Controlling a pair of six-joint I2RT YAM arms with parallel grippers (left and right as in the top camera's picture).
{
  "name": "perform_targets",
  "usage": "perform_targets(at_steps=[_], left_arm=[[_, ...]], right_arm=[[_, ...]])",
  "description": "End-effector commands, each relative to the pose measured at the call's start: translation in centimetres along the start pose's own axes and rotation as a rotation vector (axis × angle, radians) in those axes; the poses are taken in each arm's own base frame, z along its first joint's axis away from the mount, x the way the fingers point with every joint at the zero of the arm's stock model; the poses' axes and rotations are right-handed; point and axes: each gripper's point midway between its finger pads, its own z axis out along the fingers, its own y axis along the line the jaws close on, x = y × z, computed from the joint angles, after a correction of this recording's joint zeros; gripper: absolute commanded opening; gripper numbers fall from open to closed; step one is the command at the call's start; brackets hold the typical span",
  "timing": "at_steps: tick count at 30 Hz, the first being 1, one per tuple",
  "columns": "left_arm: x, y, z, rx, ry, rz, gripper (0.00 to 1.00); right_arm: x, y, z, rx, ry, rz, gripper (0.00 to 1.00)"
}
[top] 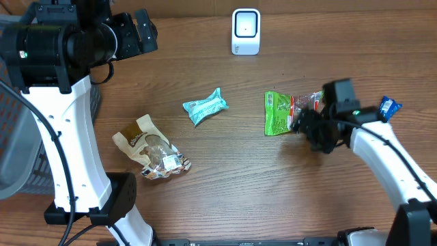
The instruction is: Scan the item barcode
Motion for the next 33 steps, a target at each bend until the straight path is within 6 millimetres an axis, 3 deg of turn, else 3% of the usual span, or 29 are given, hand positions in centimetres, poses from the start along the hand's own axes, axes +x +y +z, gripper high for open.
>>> perform_targets(at_steps=[1, 5, 9, 11, 16, 19, 21, 22, 25, 27, 29, 33], left_arm=[[0.0, 0.0, 0.0, -0.002, -0.002, 0.02, 1.0], [0.0, 0.0, 0.0, -0.002, -0.002, 0.02, 1.0], [0.0, 0.0, 0.0, -0.002, -0.002, 0.02, 1.0], [0.0, 0.0, 0.0, -0.002, -0.002, 0.02, 1.0], [0.0, 0.0, 0.0, -0.002, -0.002, 0.02, 1.0], [0.0, 0.0, 0.0, -0.002, -0.002, 0.02, 1.0], [0.0, 0.0, 0.0, -0.002, -0.002, 0.02, 1.0], [0.0, 0.0, 0.0, -0.002, -0.002, 0.02, 1.0], [0.0, 0.0, 0.0, -0.002, -0.002, 0.02, 1.0], [0.0, 0.0, 0.0, -0.001, -0.002, 0.02, 1.0], [0.0, 0.0, 0.0, -0.002, -0.002, 0.02, 1.0], [0.0, 0.0, 0.0, -0.002, -0.002, 0.02, 1.0]], right_arm=[[-0.1, -0.7, 1.8, -0.029, -0.042, 0.029, 0.63], [-3.2, -2.1, 2.5, 0.018, -0.231, 0.013, 0.59], [-7.3, -3.2, 1.0, 0.123, -0.455, -0.037, 0.55], [-9.3, -2.0, 0.0, 0.119, -0.555, -0.14, 0.55], [-12.0, 1.3, -1.7, 0.031, -0.694, -0.275, 0.55], [-11.9, 3.5, -2.2, -0.075, -0.666, -0.304, 0.66], [-10.8, 4.5, -2.5, -0.156, -0.549, -0.23, 0.86], [-9.6, 4.4, -2.7, -0.183, -0.431, -0.113, 1.0], [-5.6, 3.3, -1.7, -0.182, -0.194, 0.045, 1.0], [-4.5, 2.2, -0.6, -0.137, -0.153, 0.086, 1.0], [-4.6, 0.6, 0.7, -0.09, -0.167, 0.138, 1.0], [-5.4, -0.3, 3.2, -0.078, -0.199, 0.144, 1.0]])
